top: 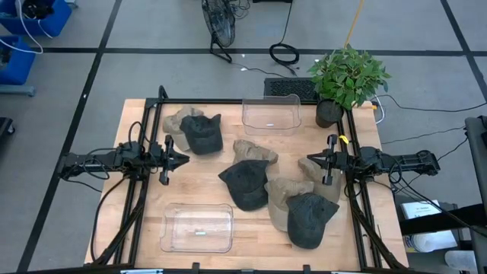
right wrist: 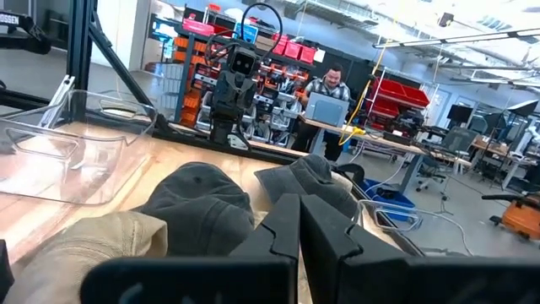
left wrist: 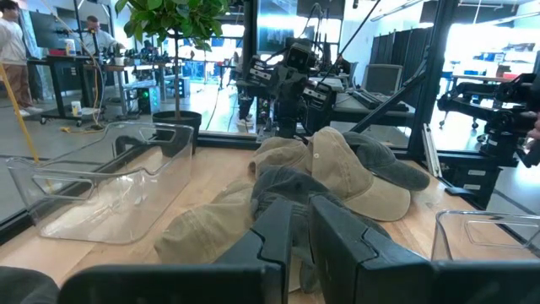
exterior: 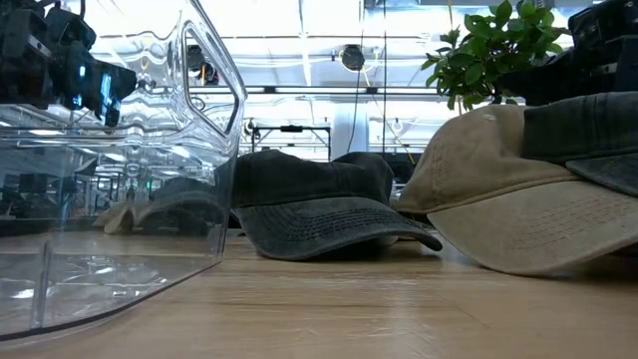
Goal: Pick & Place hat
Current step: Put the brown cap into the top transparent bin
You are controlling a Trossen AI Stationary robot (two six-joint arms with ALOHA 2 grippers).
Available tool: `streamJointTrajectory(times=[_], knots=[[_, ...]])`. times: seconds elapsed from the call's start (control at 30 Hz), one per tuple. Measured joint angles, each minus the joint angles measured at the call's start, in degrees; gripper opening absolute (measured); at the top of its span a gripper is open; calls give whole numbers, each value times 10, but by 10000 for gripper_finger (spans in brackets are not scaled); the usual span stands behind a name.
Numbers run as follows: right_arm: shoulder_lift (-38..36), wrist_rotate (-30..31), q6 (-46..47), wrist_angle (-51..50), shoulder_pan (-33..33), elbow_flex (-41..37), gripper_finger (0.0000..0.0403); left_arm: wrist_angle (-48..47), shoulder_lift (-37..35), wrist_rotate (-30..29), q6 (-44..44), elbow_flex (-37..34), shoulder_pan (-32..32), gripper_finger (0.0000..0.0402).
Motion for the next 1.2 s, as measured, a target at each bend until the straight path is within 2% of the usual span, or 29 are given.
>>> streamJointTrajectory(times=[0.1,0.2,0.33,0.53,0.63,0.73,0.93,1.1,1.2], knots=[[2,3,45,18,0,0,0,0,0,0,0,0,0,47],[20,15,58,88,0,0,0,0,0,0,0,0,0,47],[76,17,64,169,0,12,0,0,0,0,0,0,0,47],[203,21,105,180,0,117,0,0,0,0,0,0,0,47],[275,68,108,171,0,191,0,0,0,0,0,0,0,47],[343,93,105,96,0,283,0,-1,0,0,0,0,0,47],[507,121,156,-176,0,510,0,0,0,0,0,0,0,47],[663,120,217,-392,2,710,0,0,0,0,0,0,0,47],[740,119,239,-486,13,800,0,0,0,0,0,0,0,47]])
